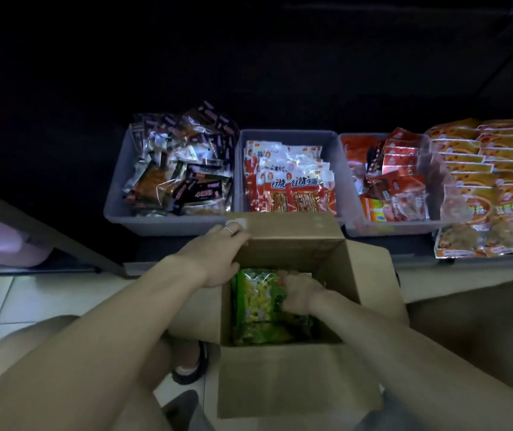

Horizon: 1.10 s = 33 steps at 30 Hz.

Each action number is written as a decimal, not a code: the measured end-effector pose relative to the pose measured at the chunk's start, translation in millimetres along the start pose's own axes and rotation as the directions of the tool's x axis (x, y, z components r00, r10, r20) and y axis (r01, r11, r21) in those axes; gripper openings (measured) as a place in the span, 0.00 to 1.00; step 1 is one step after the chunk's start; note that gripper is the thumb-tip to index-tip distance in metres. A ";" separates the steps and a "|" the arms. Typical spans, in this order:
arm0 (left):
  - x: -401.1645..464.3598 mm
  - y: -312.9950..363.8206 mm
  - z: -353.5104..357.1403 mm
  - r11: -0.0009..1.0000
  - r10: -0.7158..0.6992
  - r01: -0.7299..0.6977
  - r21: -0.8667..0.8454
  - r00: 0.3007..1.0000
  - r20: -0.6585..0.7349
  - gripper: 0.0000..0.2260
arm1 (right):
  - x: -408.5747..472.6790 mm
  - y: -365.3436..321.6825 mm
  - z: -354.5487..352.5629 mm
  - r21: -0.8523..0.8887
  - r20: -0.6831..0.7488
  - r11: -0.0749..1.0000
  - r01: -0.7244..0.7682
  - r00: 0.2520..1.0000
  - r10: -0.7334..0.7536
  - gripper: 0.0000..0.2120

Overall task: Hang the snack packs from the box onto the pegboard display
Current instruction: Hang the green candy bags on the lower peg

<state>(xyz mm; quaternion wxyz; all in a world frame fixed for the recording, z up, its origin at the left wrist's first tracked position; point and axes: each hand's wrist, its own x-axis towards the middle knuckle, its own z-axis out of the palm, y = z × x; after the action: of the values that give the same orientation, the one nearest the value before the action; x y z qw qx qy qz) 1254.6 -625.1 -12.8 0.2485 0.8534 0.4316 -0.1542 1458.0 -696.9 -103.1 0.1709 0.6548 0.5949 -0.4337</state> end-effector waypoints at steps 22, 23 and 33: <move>12.9 7.4 1.9 0.998 -0.061 0.060 0.014 0.990 0.124 0.40 | 85.8 49.6 40.8 -0.254 -0.097 0.957 -0.143 0.988 0.122 0.44; 12.9 7.6 2.6 0.998 -0.061 0.059 0.016 0.991 0.121 0.40 | 87.1 51.3 42.8 -0.260 -0.108 0.955 -0.145 0.987 0.121 0.44; 12.5 11.9 2.0 0.998 -0.064 0.061 0.028 0.989 0.131 0.39 | 101.3 51.2 41.2 -0.217 -0.016 0.959 -0.183 0.983 0.184 0.38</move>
<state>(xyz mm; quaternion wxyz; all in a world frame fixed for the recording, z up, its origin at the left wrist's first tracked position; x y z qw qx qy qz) 1271.4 -624.0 -16.9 0.2615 0.8303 0.4386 -0.2232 1481.9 -675.5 -219.5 0.2823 0.6835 0.5751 -0.3498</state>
